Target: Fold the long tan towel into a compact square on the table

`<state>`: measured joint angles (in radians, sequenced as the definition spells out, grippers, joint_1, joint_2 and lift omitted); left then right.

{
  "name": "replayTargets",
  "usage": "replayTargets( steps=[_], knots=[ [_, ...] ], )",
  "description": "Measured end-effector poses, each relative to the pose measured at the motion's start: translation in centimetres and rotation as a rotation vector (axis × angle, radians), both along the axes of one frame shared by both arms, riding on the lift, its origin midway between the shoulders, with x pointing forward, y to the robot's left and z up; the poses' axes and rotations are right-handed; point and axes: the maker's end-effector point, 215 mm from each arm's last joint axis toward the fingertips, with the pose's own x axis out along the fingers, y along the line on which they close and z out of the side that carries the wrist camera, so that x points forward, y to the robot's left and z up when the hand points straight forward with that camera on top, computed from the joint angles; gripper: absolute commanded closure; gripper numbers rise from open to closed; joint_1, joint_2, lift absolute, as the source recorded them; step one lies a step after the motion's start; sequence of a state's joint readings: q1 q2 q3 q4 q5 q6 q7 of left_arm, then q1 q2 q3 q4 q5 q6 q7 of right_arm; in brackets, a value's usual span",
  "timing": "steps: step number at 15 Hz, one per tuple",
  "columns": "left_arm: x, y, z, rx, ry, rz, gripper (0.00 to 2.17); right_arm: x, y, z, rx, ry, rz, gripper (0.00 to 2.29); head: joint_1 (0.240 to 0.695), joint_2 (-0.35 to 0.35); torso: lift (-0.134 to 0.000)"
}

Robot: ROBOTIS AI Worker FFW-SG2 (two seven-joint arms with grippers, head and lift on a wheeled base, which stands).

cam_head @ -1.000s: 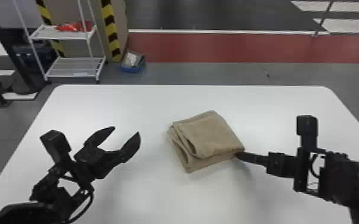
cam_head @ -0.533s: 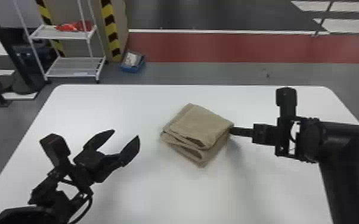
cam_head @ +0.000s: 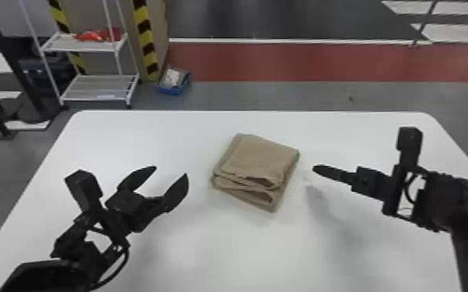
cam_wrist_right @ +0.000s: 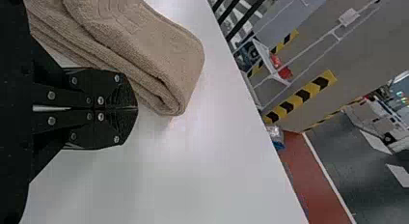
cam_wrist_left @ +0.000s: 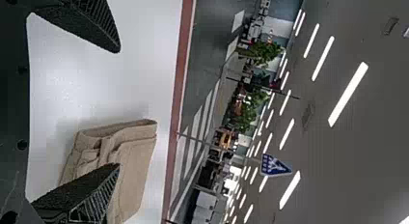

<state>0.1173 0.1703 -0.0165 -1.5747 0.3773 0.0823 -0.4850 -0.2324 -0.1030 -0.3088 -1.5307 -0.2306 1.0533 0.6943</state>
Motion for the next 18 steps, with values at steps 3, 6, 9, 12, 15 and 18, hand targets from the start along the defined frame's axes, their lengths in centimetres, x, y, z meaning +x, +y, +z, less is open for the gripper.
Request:
replayTargets(
  steps=[3,6,9,12,15,18],
  knots=[
    [1.5,-0.5,-0.7,0.007,-0.014,-0.006,0.31,-4.3,-6.7,2.6,0.062,-0.085,-0.098,2.18,0.695,-0.114,-0.123],
    [3.1,-1.2,-3.0,0.033,0.012,-0.018,1.74,-8.9,-10.4,4.2,0.143,-0.123,-0.133,2.18,0.695,-0.18,-0.123],
    [3.5,-2.4,-5.1,0.047,0.053,-0.033,1.83,-11.8,-11.4,5.7,0.231,-0.135,-0.138,2.18,0.695,-0.21,-0.123],
    [3.4,-3.2,-5.8,0.08,0.062,-0.054,1.83,-13.0,-11.5,5.6,0.269,-0.118,-0.134,2.18,0.695,-0.226,-0.123],
    [3.3,-3.4,-6.1,0.105,0.063,-0.063,1.83,-13.6,-11.2,5.6,0.294,-0.117,-0.126,2.18,0.695,-0.228,-0.123],
    [3.1,-4.4,-6.4,0.121,0.065,-0.076,1.83,-14.0,-10.7,5.7,0.316,-0.113,-0.115,2.18,0.695,-0.233,-0.123]
  ],
)
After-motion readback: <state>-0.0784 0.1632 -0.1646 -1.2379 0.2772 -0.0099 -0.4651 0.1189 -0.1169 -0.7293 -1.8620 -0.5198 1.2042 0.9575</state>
